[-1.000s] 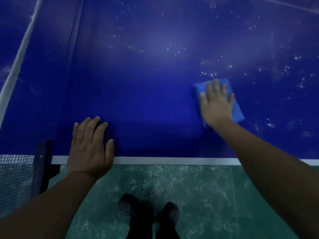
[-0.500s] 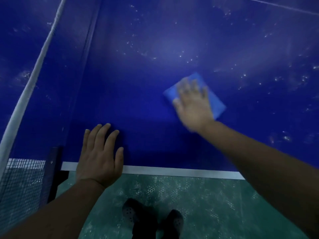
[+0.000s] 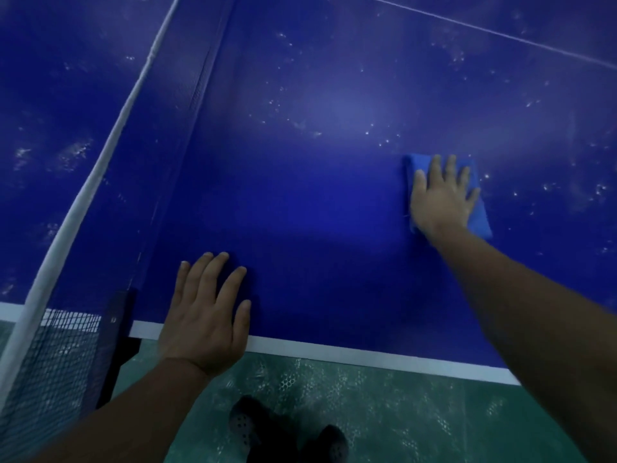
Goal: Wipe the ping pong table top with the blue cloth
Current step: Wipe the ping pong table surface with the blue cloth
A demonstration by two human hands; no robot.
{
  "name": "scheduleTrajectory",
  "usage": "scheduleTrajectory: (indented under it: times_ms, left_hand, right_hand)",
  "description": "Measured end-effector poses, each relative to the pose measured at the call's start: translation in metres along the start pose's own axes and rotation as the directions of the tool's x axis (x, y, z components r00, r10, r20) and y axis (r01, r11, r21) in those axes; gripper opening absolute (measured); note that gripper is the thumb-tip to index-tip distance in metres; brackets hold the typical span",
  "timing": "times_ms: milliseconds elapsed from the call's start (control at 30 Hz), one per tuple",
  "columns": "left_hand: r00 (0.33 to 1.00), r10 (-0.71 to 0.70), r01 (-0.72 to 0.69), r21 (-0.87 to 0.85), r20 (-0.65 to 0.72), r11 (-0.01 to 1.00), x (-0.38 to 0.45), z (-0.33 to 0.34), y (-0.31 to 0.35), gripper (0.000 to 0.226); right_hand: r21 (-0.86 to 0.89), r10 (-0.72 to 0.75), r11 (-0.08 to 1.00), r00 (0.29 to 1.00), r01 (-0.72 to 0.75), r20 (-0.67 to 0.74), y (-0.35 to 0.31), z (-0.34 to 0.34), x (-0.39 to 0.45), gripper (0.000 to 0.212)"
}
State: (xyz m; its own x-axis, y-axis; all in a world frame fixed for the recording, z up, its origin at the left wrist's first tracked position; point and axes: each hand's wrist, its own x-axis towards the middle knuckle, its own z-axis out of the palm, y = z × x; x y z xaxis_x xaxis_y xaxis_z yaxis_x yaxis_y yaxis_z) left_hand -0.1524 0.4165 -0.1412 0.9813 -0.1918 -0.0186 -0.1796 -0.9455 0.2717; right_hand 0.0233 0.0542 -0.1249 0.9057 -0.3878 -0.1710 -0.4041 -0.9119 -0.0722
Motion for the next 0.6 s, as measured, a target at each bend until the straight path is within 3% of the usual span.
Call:
scheduleTrajectory:
  times_ms: [33,67,100,167,200,233,300,333,367,400,433,500,533,567,600]
  left_hand:
    - [1.0,0.009,-0.009,0.004,-0.004,1.0,0.0,0.001,0.0,0.057]
    - [1.0,0.016,-0.016,0.008,-0.003,1.0,0.001,0.002,-0.001,0.056]
    - [1.0,0.016,-0.016,0.011,-0.002,1.0,0.0,0.003,-0.001,0.056]
    - [1.0,0.011,-0.011,0.014,-0.008,1.0,0.001,0.004,-0.003,0.055]
    - [1.0,0.011,-0.011,0.018,-0.011,1.0,0.001,0.004,-0.003,0.055]
    - [1.0,0.013,-0.012,0.02,-0.014,1.0,0.001,0.005,-0.003,0.055]
    - [1.0,0.012,-0.012,0.017,-0.028,1.0,0.0,0.006,-0.004,0.054]
    - [0.999,0.013,-0.012,0.017,-0.035,1.0,0.0,0.006,-0.004,0.054]
    - [0.999,0.014,-0.013,0.019,-0.035,1.0,0.0,0.007,-0.003,0.054]
    - [0.999,0.012,-0.011,0.019,-0.033,1.0,0.0,0.006,-0.003,0.054]
    - [0.999,0.007,-0.007,0.017,-0.032,1.0,0.0,0.006,-0.002,0.054]
    - [0.999,-0.007,0.007,0.009,-0.032,1.0,0.001,0.004,-0.002,0.054]
    - [0.999,-0.016,0.016,0.007,-0.028,1.0,0.002,0.003,-0.001,0.053]
    - [0.999,-0.026,0.026,0.007,-0.022,1.0,0.002,0.002,0.0,0.053]
    - [0.999,-0.035,0.035,0.011,-0.017,0.999,0.002,0.002,0.0,0.053]
  right_hand:
    - [0.013,0.06,0.998,0.998,-0.06,-0.003,-0.011,0.003,-0.009,0.062]
    - [-0.008,-0.058,0.998,0.998,0.057,-0.034,-0.029,0.011,-0.026,0.062]
    - [-0.035,-0.279,0.96,0.96,0.278,-0.028,-0.049,0.021,-0.048,0.061]
    - [-0.076,-0.616,0.78,0.783,0.621,0.078,-0.066,0.037,-0.076,0.062]
    - [-0.078,-0.657,0.743,0.747,0.665,0.105,-0.064,0.032,-0.068,0.061]
    - [-0.096,-0.595,0.794,0.8,0.6,0.078,-0.059,0.027,-0.049,0.06]
    - [-0.042,-0.25,0.967,0.968,0.25,0.014,-0.043,0.011,-0.011,0.059]
    - [-0.007,-0.108,0.994,0.994,0.108,0.013,-0.042,0.006,-0.003,0.06]
    - [0.005,-0.072,0.997,0.997,0.072,0.007,-0.052,0.008,-0.007,0.061]
    - [-0.013,-0.17,0.985,0.985,0.17,-0.024,-0.07,0.016,-0.021,0.061]
    - [-0.041,-0.355,0.934,0.934,0.354,-0.031,-0.088,0.026,-0.042,0.061]
    - [-0.046,-0.696,0.713,0.714,0.7,0.072,-0.105,0.038,-0.075,0.061]
    - [-0.049,-0.78,0.613,0.614,0.789,0.12,-0.103,0.036,-0.071,0.061]
    - [-0.078,-0.806,0.573,0.578,0.816,0.129,-0.097,0.029,-0.049,0.059]
    - [-0.13,-0.77,0.618,0.63,0.775,0.095,-0.089,0.022,-0.02,0.057]
